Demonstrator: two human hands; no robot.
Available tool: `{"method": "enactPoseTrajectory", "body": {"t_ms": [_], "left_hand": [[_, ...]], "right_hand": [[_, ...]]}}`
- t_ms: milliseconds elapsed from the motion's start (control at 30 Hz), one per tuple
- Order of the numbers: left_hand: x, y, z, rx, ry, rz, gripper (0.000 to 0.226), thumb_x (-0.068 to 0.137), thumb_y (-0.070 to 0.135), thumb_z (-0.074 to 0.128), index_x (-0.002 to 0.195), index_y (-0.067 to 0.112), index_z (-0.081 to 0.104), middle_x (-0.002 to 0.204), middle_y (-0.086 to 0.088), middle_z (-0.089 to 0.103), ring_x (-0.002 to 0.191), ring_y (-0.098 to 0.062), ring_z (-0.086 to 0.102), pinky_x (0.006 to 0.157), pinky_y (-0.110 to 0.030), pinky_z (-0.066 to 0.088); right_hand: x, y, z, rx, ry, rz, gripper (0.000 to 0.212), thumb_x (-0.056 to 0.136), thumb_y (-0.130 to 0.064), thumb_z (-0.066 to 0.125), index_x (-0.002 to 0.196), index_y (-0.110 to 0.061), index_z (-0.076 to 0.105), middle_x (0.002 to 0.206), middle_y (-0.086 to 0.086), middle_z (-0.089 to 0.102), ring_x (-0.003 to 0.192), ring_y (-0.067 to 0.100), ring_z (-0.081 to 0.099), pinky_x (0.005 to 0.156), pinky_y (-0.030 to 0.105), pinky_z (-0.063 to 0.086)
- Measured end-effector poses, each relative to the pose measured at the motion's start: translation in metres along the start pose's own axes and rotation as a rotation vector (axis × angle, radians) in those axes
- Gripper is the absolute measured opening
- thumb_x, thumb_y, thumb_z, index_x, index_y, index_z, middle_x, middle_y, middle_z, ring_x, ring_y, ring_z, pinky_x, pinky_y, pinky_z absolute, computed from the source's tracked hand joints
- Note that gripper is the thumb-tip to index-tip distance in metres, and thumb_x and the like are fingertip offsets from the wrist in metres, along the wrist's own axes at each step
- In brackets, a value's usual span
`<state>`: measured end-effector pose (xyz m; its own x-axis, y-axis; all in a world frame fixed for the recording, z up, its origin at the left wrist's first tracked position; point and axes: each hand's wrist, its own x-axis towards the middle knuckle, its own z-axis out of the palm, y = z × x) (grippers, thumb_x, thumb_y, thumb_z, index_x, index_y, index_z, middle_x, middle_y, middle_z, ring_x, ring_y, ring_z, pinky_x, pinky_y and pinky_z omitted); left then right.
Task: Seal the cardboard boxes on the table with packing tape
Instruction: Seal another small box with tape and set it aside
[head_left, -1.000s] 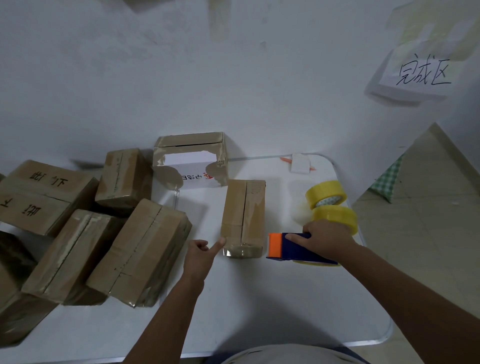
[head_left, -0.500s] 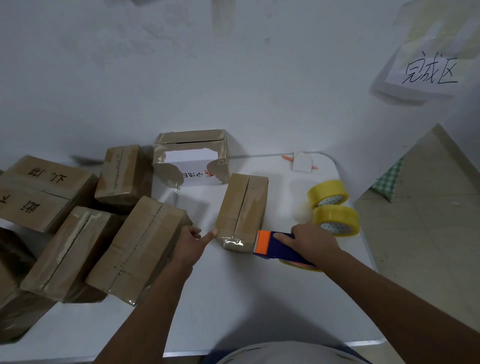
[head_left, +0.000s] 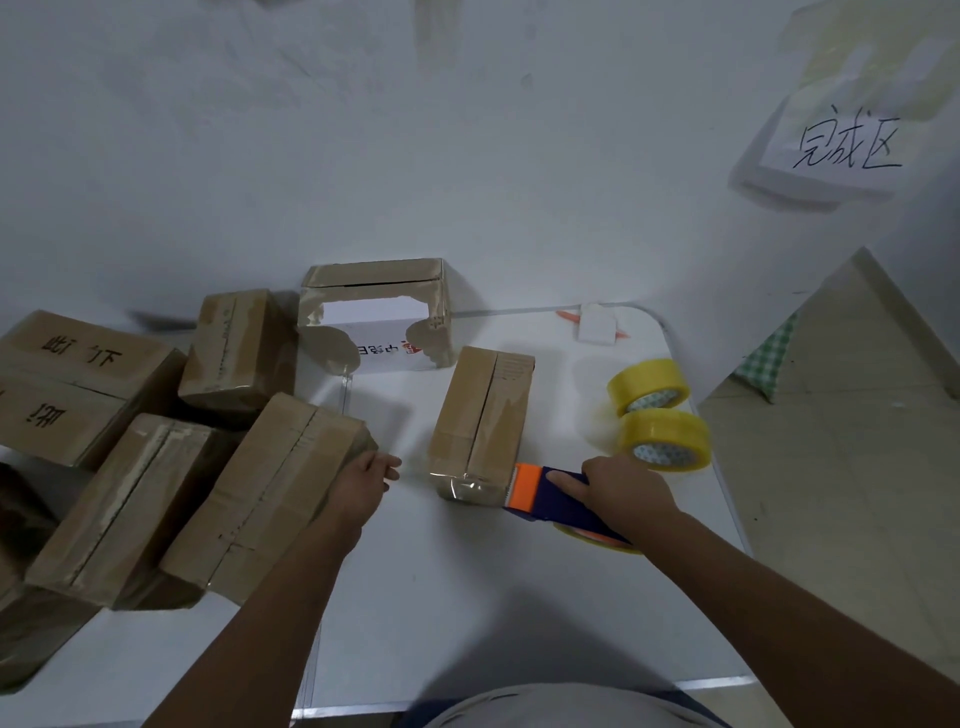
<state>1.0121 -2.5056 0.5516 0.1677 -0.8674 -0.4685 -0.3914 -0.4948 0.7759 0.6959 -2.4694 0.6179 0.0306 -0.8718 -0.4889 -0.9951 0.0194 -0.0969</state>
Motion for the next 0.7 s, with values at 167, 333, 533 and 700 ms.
{"method": "enactPoseTrajectory", "body": {"t_ms": [167,333,533,700], "left_hand": [[-0.004,0.005,-0.010,0.249,0.047,0.080,0.030,0.105,0.010,0.040,0.092,0.000,0.066,0.088,-0.024,0.063,0.087,-0.037,0.059,0.075,-0.031,0.038],[-0.028,0.030,-0.022,0.437,0.209,0.486,0.024,0.098,0.003,0.048,0.109,-0.001,0.069,0.107,-0.020,0.069,0.099,-0.034,0.064,0.092,-0.034,0.046],[-0.054,0.029,0.005,0.717,-0.111,0.977,0.056,0.073,-0.024,0.062,0.117,0.008,0.073,0.121,-0.009,0.070,0.109,-0.026,0.068,0.096,-0.042,0.055],[-0.046,0.033,0.001,0.874,-0.084,1.061,0.058,0.055,-0.024,0.075,0.101,0.011,0.079,0.105,-0.006,0.075,0.086,-0.025,0.072,0.084,-0.048,0.059]], "right_hand": [[0.001,0.001,-0.001,0.030,-0.016,0.017,0.059,0.094,-0.067,0.027,0.071,-0.016,0.044,0.067,-0.001,0.043,0.070,0.020,0.050,0.067,0.032,0.041],[0.000,0.005,-0.001,-0.039,0.013,-0.007,0.059,0.095,-0.066,0.026,0.078,-0.014,0.046,0.066,-0.001,0.042,0.070,0.019,0.052,0.063,0.030,0.041],[-0.001,0.003,0.002,0.096,-0.028,0.040,0.060,0.094,-0.067,0.027,0.074,-0.014,0.045,0.068,-0.002,0.044,0.062,0.016,0.046,0.067,0.032,0.040],[0.002,-0.001,0.010,0.056,0.032,0.001,0.053,0.096,-0.064,0.028,0.072,-0.019,0.042,0.070,-0.002,0.044,0.069,0.017,0.051,0.065,0.028,0.042]]}}
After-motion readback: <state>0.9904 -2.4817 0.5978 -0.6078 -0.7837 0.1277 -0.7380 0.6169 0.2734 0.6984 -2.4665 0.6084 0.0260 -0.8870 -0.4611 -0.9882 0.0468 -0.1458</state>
